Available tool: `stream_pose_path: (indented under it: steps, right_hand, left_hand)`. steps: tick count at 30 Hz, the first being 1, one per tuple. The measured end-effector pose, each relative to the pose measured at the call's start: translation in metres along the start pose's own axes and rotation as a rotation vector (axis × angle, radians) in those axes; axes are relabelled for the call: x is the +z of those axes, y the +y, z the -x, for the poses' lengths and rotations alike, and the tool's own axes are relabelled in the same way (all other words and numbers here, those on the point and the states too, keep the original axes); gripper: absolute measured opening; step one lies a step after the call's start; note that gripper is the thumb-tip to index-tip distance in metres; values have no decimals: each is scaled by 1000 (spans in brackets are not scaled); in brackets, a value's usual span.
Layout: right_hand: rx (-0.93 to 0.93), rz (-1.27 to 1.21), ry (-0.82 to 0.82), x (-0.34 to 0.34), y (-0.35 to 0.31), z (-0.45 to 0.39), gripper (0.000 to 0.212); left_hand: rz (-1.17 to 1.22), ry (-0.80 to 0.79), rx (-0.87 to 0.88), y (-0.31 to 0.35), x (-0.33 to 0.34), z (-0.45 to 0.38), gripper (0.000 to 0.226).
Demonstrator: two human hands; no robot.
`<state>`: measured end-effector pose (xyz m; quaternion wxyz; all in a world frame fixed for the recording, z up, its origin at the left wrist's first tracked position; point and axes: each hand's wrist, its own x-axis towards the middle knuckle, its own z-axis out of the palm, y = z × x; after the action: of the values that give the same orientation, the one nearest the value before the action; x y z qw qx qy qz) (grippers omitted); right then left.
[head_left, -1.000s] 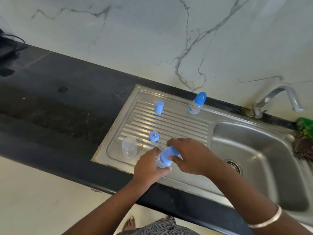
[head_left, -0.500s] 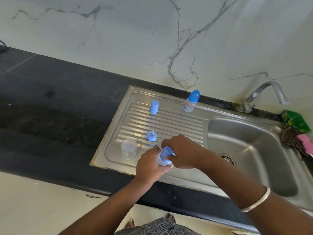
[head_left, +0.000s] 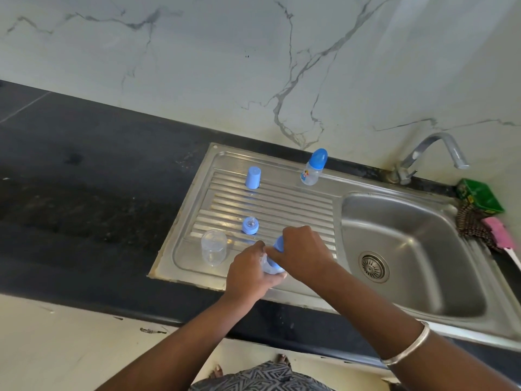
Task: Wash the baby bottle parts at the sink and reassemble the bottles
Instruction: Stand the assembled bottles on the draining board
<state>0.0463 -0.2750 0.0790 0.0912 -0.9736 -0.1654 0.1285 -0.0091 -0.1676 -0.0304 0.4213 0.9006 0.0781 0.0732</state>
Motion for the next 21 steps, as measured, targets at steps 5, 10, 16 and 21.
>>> stream_pose_path:
  steps: [5, 10, 16, 21]
  right_hand:
    - [-130, 44, 21, -2, 7, 5, 46]
    - [-13, -57, 64, 2, 6, 4, 30]
    - [57, -62, 112, 10, 1, 9, 39]
    - [-44, -27, 130, 15, 4, 14, 37]
  left_hand:
    - [4, -22, -11, -2, 1, -1, 42]
    - [-9, -6, -5, -2, 2, -2, 42]
    - [-3, -9, -11, -2, 1, -2, 42]
    - [-29, 3, 15, -5, 4, -1, 44]
